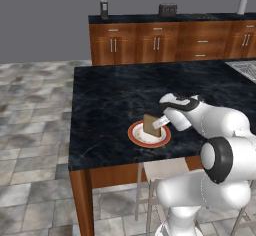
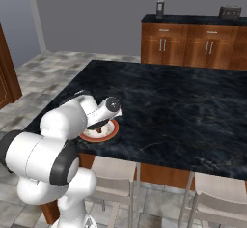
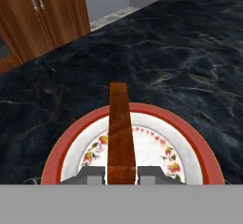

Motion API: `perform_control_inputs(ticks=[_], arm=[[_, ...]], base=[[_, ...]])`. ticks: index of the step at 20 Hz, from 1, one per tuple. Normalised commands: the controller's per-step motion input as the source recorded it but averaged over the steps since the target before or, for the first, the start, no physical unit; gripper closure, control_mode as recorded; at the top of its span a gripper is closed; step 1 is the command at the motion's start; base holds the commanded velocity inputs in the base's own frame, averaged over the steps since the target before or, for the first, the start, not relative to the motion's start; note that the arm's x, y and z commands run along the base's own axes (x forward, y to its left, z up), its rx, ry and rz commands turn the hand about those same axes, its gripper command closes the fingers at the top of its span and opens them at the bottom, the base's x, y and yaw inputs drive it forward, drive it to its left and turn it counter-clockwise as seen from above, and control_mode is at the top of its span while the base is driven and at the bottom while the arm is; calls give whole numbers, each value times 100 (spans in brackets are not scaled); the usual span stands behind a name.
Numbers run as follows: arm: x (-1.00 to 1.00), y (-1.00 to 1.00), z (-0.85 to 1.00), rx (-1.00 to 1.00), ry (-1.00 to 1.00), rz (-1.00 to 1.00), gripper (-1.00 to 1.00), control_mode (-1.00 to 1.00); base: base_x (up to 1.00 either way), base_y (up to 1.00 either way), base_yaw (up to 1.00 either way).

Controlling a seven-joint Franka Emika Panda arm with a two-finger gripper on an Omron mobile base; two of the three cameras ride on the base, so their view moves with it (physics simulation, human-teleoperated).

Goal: Start the toaster. Once the lever pops up, take the bread to the plate on the dining counter.

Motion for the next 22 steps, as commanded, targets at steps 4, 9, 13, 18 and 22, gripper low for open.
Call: perform_control_inputs(ticks=[4,9,13,18,22], arm=[[0,0,0,0,-1,0,100,-100],[0,0,0,0,0,0,100,-100],[0,0,0,0,3,0,100,-100],[0,0,0,0,1,0,-100,-100],[0,0,0,0,0,0,-100,-100]], base=[[0,0,0],[0,0,0],[0,0,0],[0,0,0],[0,0,0]])
